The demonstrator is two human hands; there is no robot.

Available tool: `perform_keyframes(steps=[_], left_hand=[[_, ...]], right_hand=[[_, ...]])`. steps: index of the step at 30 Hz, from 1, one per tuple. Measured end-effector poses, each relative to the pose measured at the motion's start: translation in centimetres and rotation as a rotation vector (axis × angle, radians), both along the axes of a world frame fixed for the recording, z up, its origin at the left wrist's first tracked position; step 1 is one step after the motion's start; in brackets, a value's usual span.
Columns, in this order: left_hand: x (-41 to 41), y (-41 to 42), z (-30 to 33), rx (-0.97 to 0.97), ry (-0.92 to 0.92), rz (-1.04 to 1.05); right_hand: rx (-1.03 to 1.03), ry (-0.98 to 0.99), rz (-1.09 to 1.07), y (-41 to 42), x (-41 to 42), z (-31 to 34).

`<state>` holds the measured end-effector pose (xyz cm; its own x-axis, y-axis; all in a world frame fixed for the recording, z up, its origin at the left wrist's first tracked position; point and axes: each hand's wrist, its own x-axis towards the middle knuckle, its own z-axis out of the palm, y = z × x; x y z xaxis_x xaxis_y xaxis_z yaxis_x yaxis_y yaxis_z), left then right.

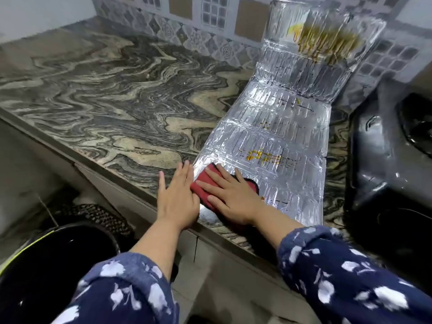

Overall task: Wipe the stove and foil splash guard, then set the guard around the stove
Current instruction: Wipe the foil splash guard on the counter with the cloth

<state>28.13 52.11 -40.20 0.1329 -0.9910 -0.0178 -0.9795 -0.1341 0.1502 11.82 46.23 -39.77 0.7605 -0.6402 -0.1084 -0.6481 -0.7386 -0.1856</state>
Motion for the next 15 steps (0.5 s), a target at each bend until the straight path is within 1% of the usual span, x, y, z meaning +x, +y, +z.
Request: perform_keyframes(steps=[4,7,11,15], left_hand=[[0.0,-0.2,-0.1,-0.019,-0.003,0.012],[0.1,-0.4,-0.4,-0.018,-0.019,0.012],[0.2,-0.4,-0.6,-0.021,-0.005,0.017],[0.3,-0.4,-0.7,-0.031,-0.006,0.017]], right_hand=[[-0.008,0.018,0.013,-3.4,1.0,-0.1],[-0.037,0.028,-0.033,-6.9,1.3,-0.2],[-0.047,0.020,-0.165,-11.5,1.2,-0.4],[-0.050,0.057,-0.337,-15.4,1.0,-0.6]])
